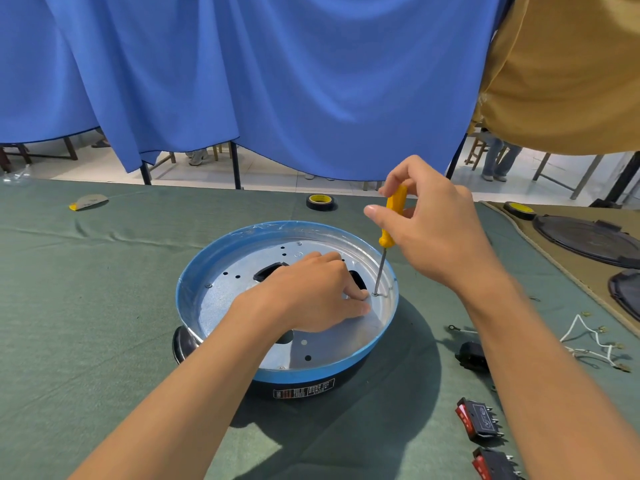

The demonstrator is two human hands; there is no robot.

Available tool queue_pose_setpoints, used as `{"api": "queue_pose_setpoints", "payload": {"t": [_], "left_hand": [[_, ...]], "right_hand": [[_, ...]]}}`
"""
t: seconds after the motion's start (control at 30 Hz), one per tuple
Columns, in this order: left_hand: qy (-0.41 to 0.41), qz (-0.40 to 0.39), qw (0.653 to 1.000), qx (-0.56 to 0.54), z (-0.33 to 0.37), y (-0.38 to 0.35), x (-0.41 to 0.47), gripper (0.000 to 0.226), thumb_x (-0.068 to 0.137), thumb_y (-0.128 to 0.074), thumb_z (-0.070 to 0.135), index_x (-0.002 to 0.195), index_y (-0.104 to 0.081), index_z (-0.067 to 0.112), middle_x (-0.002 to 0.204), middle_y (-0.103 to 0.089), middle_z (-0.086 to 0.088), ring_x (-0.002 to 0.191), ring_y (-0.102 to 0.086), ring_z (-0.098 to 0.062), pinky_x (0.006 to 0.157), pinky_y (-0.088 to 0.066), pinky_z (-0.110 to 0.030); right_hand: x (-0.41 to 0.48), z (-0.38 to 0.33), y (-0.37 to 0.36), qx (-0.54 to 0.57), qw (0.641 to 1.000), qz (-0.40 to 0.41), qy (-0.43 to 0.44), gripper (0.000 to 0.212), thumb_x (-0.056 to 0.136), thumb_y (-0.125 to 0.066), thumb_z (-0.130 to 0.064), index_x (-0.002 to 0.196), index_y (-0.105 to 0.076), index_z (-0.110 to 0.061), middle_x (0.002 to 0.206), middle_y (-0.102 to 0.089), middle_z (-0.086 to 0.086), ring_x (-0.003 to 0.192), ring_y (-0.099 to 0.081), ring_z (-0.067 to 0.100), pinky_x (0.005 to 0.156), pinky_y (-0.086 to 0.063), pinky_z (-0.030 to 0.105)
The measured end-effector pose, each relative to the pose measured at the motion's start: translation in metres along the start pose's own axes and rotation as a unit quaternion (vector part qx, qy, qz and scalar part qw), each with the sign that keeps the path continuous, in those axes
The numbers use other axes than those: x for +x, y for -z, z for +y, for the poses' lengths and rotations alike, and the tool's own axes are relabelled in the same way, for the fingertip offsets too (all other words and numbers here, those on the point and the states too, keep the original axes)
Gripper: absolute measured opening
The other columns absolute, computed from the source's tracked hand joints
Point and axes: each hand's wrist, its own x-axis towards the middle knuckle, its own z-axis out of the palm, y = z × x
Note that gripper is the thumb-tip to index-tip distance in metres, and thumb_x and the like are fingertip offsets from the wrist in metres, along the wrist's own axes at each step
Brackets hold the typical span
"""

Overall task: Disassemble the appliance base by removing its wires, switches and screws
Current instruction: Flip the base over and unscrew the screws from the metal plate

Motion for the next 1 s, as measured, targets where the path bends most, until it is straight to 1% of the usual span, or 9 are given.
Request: {"api": "queue_pose_setpoints", "payload": {"t": [0.1, 0.2, 0.37, 0.47, 0.53, 0.63, 0.77, 0.9, 1.0], "left_hand": [[-0.004, 0.001, 1.0, 0.003, -0.0003, 0.0002, 0.0005, 0.032, 0.095, -0.05, 0.05, 0.124, -0.062, 0.044, 0.115, -0.049, 0.007, 0.112, -0.04, -0.018, 0.096, -0.042, -0.045], [-0.002, -0.002, 1.0, 0.005, 0.0004, 0.001, 0.0014, 0.034, 0.095, -0.049, 0.049, 0.126, -0.061, 0.042, 0.117, -0.049, 0.006, 0.112, -0.04, -0.018, 0.096, -0.042, -0.045], [-0.004, 0.001, 1.0, 0.002, 0.0004, 0.0005, -0.0006, 0.032, 0.095, -0.049, 0.05, 0.124, -0.062, 0.044, 0.115, -0.049, 0.006, 0.113, -0.04, -0.018, 0.096, -0.041, -0.045], [-0.001, -0.002, 1.0, 0.004, 0.0011, 0.001, -0.0009, 0.035, 0.095, -0.048, 0.051, 0.126, -0.061, 0.043, 0.116, -0.049, 0.006, 0.113, -0.04, -0.018, 0.097, -0.04, -0.045], [-0.003, -0.001, 1.0, 0.007, 0.0012, 0.0016, -0.0011, 0.035, 0.095, -0.048, 0.051, 0.127, -0.06, 0.042, 0.116, -0.05, 0.005, 0.113, -0.041, -0.018, 0.097, -0.041, -0.045], [-0.003, -0.004, 1.0, 0.011, 0.0018, 0.0016, -0.0007, 0.036, 0.095, -0.048, 0.05, 0.128, -0.06, 0.041, 0.117, -0.05, 0.005, 0.112, -0.041, -0.018, 0.097, -0.041, -0.044], [0.0, -0.003, 1.0, 0.007, 0.0017, 0.001, -0.0006, 0.034, 0.095, -0.048, 0.051, 0.126, -0.06, 0.044, 0.114, -0.05, 0.005, 0.111, -0.041, -0.018, 0.096, -0.041, -0.044], [0.005, -0.001, 1.0, 0.003, 0.0017, 0.0006, -0.001, 0.034, 0.095, -0.048, 0.05, 0.126, -0.061, 0.044, 0.113, -0.049, 0.005, 0.111, -0.041, -0.017, 0.096, -0.041, -0.044], [0.005, 0.0, 1.0, 0.003, 0.0018, 0.0006, -0.0011, 0.035, 0.095, -0.048, 0.051, 0.127, -0.059, 0.044, 0.114, -0.049, 0.005, 0.113, -0.041, -0.017, 0.097, -0.04, -0.044]], "right_hand": [[0.0004, -0.0012, 0.0014, 0.03, 1.0, -0.003, -0.008, 0.026, 0.092, -0.06, -0.013, 0.086, -0.041, -0.029, 0.098, -0.064, 0.002, 0.095, -0.063, 0.031, 0.078, -0.055, 0.047], [0.0015, -0.0001, 0.002, 0.027, 0.999, -0.029, -0.01, 0.024, 0.093, -0.053, -0.009, 0.097, -0.037, -0.025, 0.102, -0.061, 0.001, 0.097, -0.062, 0.028, 0.077, -0.055, 0.046], [0.0017, 0.0027, -0.0019, -0.011, 0.999, -0.048, -0.019, 0.005, 0.095, -0.052, -0.022, 0.096, -0.048, -0.018, 0.073, -0.054, 0.0, 0.072, -0.056, 0.018, 0.061, -0.049, 0.034], [0.0002, 0.0026, -0.0028, -0.062, 0.997, -0.043, 0.005, 0.027, 0.095, -0.054, -0.045, 0.091, -0.046, -0.019, 0.071, -0.052, -0.003, 0.069, -0.051, 0.012, 0.058, -0.041, 0.029], [0.0, 0.0018, -0.0025, -0.113, 0.993, -0.04, 0.023, 0.032, 0.093, -0.055, -0.05, 0.089, -0.042, -0.021, 0.074, -0.049, -0.004, 0.068, -0.045, 0.01, 0.056, -0.036, 0.025], [0.0006, 0.0032, -0.0003, -0.144, 0.988, -0.047, 0.033, 0.029, 0.093, -0.06, -0.043, 0.087, -0.038, -0.024, 0.077, -0.045, -0.004, 0.068, -0.041, 0.009, 0.055, -0.031, 0.026], [0.0001, 0.0016, 0.0023, -0.082, 0.992, -0.089, 0.046, 0.026, 0.091, -0.067, -0.026, 0.088, -0.04, -0.026, 0.076, -0.043, -0.009, 0.068, -0.041, 0.005, 0.056, -0.029, 0.023], [0.0017, 0.0028, 0.0014, -0.051, 0.991, -0.124, 0.021, 0.022, 0.09, -0.058, -0.011, 0.097, -0.043, -0.025, 0.078, -0.047, -0.006, 0.07, -0.045, 0.008, 0.056, -0.032, 0.025], [0.0019, 0.0042, -0.0007, -0.089, 0.993, -0.083, 0.012, 0.021, 0.091, -0.062, -0.036, 0.091, -0.042, -0.028, 0.079, -0.047, -0.005, 0.071, -0.045, 0.009, 0.057, -0.032, 0.027]]}}
